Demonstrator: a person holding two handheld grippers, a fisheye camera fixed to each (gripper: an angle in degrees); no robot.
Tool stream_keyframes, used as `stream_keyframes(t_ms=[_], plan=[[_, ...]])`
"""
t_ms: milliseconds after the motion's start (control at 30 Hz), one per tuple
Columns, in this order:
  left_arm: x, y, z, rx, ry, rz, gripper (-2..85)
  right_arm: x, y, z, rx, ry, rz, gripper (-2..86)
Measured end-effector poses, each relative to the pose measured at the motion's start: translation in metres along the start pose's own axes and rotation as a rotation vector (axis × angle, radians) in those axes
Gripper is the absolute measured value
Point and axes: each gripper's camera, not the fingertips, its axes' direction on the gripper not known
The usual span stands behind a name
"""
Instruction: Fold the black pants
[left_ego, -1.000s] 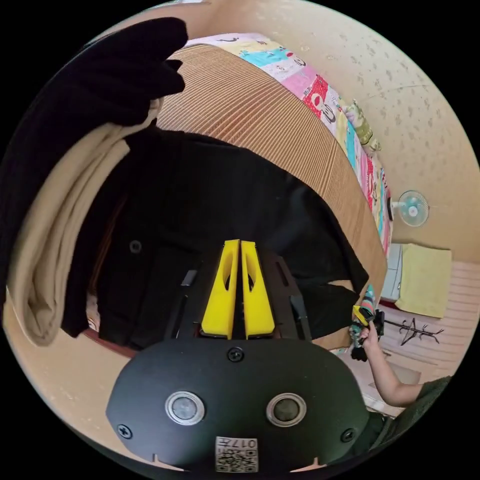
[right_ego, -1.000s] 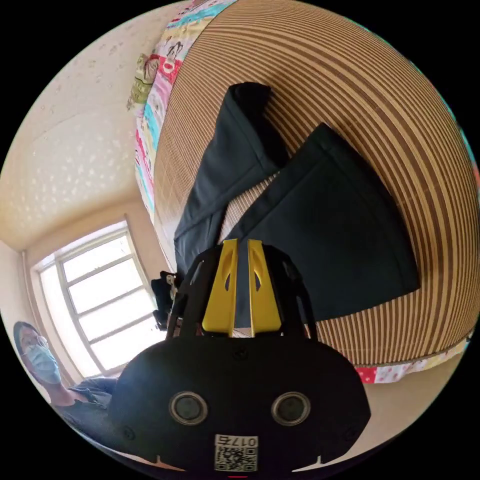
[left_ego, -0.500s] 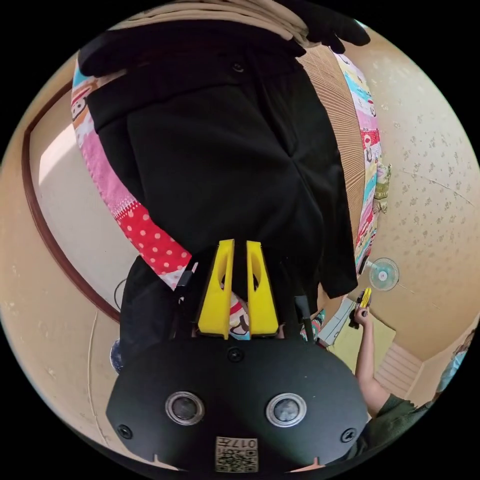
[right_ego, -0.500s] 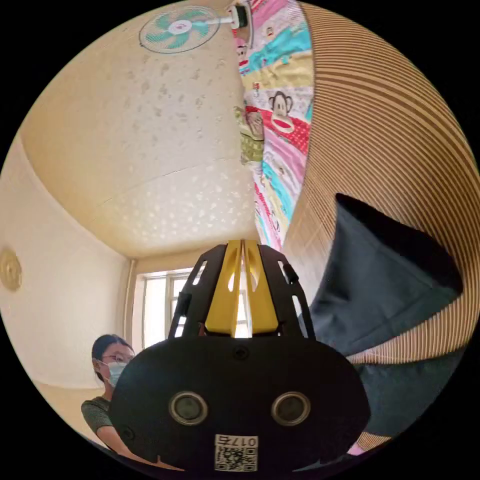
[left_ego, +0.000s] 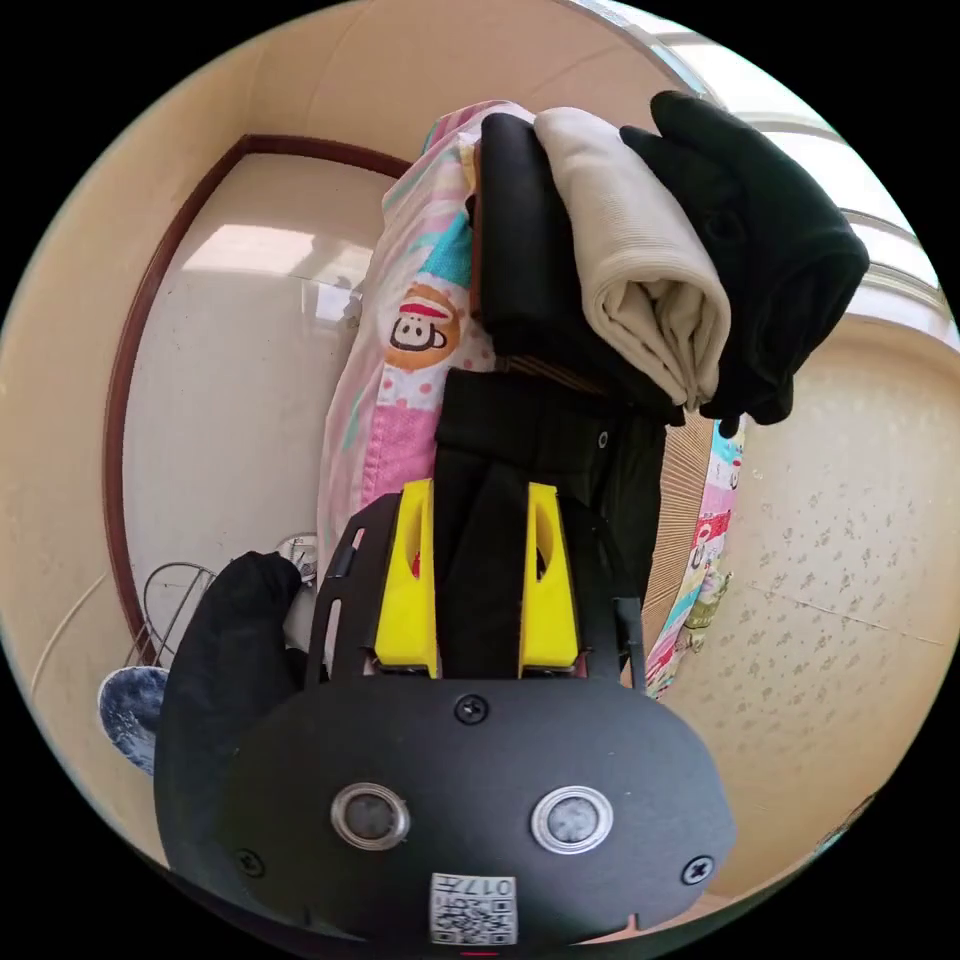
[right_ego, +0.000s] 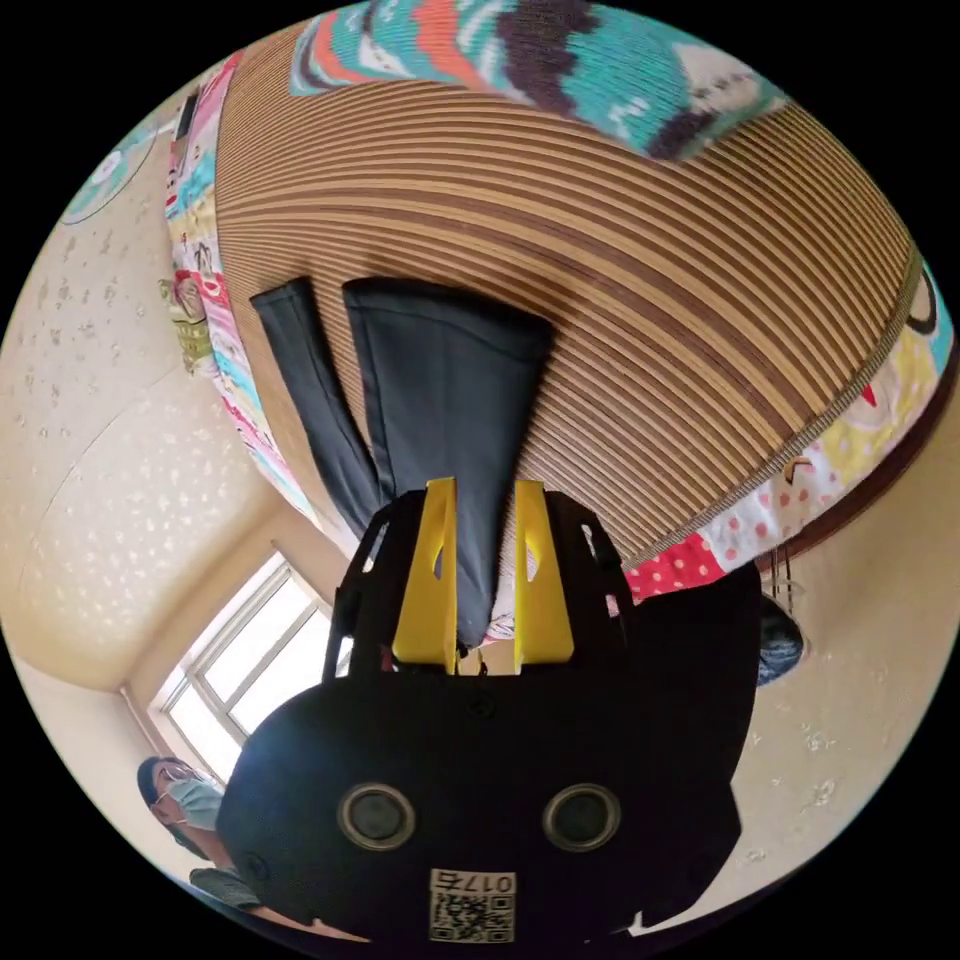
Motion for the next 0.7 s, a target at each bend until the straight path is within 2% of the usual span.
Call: stream_keyframes(t_ms=[133, 200, 367, 500, 567, 600, 700], plan=[[-0.003, -0.008, 0.029, -0.141, -0.030, 0.038, 11.7, 0.046, 0.010, 0.012, -0.024, -0.106, 0.034, 15.8], [-0.015, -0.008, 0.046, -0.250, -0.005, -0.005, 7.7, 0.052, 0.006, 0.017, -0.016, -0.157, 0.039, 16.4], [-0.033, -0.007, 0.039, -0.273, 0.101, -0.003, 4.8, 0.052, -0.003, 0.019, 0.081, -0.337, -0.008, 14.5], [-0.027, -0.016, 0.023, -0.325, 0.135, 0.086, 4.1, 0.046, -0.012, 0.028, 0.035, -0.263, 0.009, 12.1], [-0.020, -0.018, 0.013, -0.352, 0.165, 0.132, 4.1, 0.048, -0.021, 0.034, -0.008, -0.264, 0.002, 5.1], [-0.014, -0.018, 0.004, -0.368, 0.184, 0.159, 4.1, 0.047, -0.023, 0.034, -0.017, -0.282, -0.014, 4.8], [0.018, -0.011, -0.019, -0.381, 0.244, 0.235, 4.0, 0.021, -0.021, 0.031, -0.035, -0.485, -0.178, 3.3]])
